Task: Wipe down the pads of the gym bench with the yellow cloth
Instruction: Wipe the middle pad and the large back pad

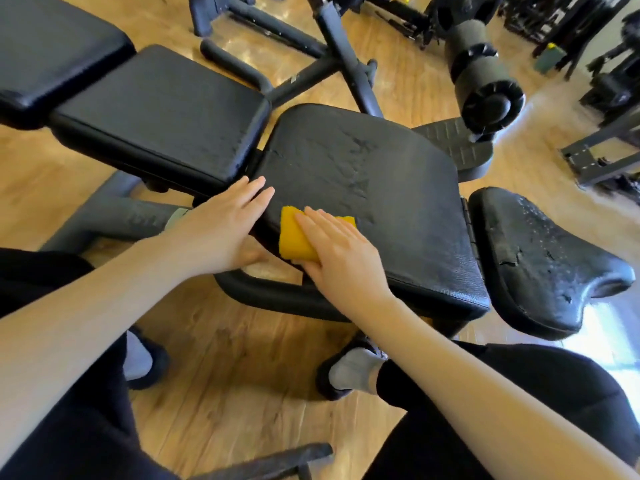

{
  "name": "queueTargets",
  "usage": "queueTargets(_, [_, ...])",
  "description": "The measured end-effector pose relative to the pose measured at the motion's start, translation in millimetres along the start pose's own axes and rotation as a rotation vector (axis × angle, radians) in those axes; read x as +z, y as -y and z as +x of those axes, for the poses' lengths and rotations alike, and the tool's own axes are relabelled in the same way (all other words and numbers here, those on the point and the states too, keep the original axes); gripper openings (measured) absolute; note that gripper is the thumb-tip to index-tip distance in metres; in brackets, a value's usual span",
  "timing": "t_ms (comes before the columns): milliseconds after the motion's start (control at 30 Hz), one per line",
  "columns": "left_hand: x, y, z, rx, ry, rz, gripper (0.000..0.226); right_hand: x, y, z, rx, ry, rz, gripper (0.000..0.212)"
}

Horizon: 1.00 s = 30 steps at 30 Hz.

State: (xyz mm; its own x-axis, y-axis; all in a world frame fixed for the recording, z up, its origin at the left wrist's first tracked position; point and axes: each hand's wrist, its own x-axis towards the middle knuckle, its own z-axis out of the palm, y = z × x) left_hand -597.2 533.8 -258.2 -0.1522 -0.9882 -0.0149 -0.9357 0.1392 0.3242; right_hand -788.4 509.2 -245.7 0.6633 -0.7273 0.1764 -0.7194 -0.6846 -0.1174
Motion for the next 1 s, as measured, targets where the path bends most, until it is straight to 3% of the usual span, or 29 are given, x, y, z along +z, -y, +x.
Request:
queueTargets(133, [2, 0, 0, -0.031, 0.007, 0.005, 0.099, -10, -26, -38, 0.016, -0.080, -0.076, 0.063])
queueTargets(233, [3, 0, 3, -0.124, -0.090, 0.004, 0.103, -5, -25, -43, 0.039, -0.112, -0.089, 0.063])
queueTargets(400, [6, 1, 2, -0.128, -0.134, 0.095, 0.099, 11, 14, 1, 0.041, -0.096, -0.085, 0.058])
queueTargets(533, [1, 13, -1, -0.241, -0.130, 0.147, 0.096, 24, 44, 45, 0.032, -0.035, -0.037, 0.055])
queueTargets(700, [3, 16, -1, -0.260, -0.107, 0.215, 0.098, 13, 23, 27, -0.008, 0.035, 0.019, 0.063])
queueTargets(800, [4, 11, 5, -0.267, -0.138, 0.197, 0.094, 1, -2, -1, 0.003, -0.067, -0.066, 0.064])
queueTargets(1000, [0, 9, 12, -0.271, -0.067, 0.169, 0.121, 1, -5, -16, 0.055, -0.126, -0.106, 0.061])
